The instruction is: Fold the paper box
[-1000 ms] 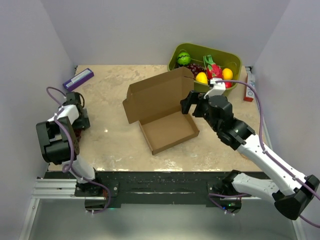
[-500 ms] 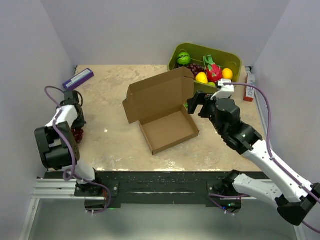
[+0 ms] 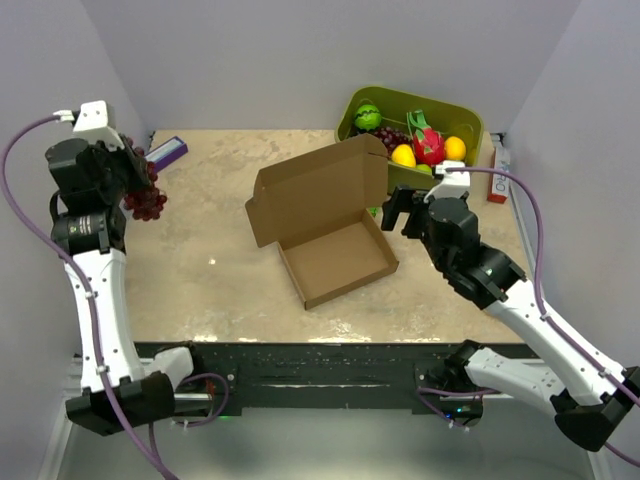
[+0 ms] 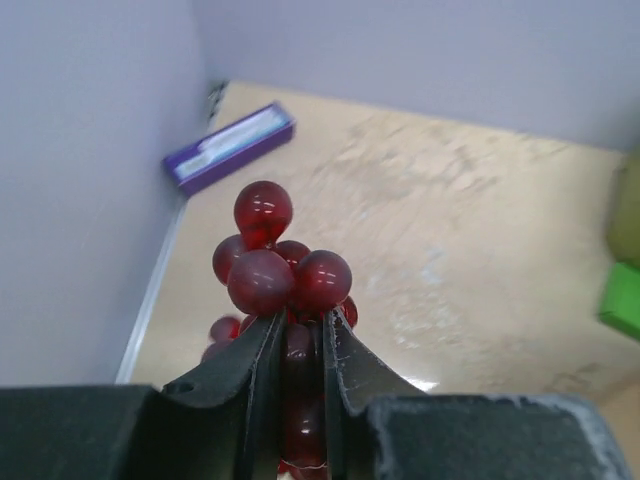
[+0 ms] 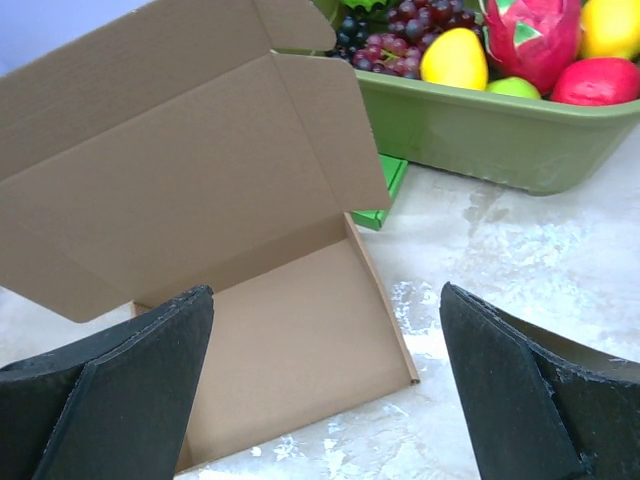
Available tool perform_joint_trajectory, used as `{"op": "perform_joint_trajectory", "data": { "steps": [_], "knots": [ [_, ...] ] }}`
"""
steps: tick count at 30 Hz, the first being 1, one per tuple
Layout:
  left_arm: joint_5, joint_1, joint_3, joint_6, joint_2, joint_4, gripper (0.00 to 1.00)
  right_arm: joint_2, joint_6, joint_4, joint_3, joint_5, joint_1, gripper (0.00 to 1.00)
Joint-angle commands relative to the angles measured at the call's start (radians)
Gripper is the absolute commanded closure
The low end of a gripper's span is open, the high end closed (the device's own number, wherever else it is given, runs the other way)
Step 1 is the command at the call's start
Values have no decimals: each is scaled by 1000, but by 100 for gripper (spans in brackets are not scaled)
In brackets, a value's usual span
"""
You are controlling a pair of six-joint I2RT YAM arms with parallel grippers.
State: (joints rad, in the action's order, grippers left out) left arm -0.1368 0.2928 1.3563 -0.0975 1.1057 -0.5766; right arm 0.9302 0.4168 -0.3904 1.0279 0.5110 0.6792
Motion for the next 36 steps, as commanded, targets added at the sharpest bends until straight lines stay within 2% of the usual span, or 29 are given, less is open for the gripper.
{"op": "perform_joint_trajectory", "data": {
  "steps": [1,5,8,9,10,12,13,15,16,18,26,32,36],
  "knots": [
    [-215,-91,151,-94,-63,67,94,7,-29,-21,57,64,-4,1],
    [-239,-228,303,-151,-55,64,95,21,-33,-30,70,128,-4,1],
    [-281,-337,348,-197,-27,70,97,3,-33,-41,78,181,-4,1],
    [-226,-384,357,-199,-8,63,97,-8,-39,-35,77,199,-3,1],
    [-187,-502,381,-186,3,54,97,-16,-44,-19,77,207,-4,1],
    [-82,-627,405,-177,48,38,97,-27,-58,-18,89,231,-4,1],
    [-39,-762,417,-160,65,37,97,-25,-58,-28,95,241,-4,1],
    [96,-895,437,-136,124,15,97,-25,-59,-47,116,264,-4,1],
    [130,-1000,457,-113,147,9,97,-24,-59,-60,123,280,-4,1],
    [175,-1084,466,-99,201,7,98,-27,-49,-80,133,294,-4,1],
    [167,-1141,311,-67,295,83,99,-108,19,-113,81,265,-4,2],
    [152,-1143,172,-22,301,98,100,-146,48,-133,34,265,-4,2],
    [196,-1143,41,-41,275,125,100,-154,63,-131,14,253,-4,2]
  ]
}}
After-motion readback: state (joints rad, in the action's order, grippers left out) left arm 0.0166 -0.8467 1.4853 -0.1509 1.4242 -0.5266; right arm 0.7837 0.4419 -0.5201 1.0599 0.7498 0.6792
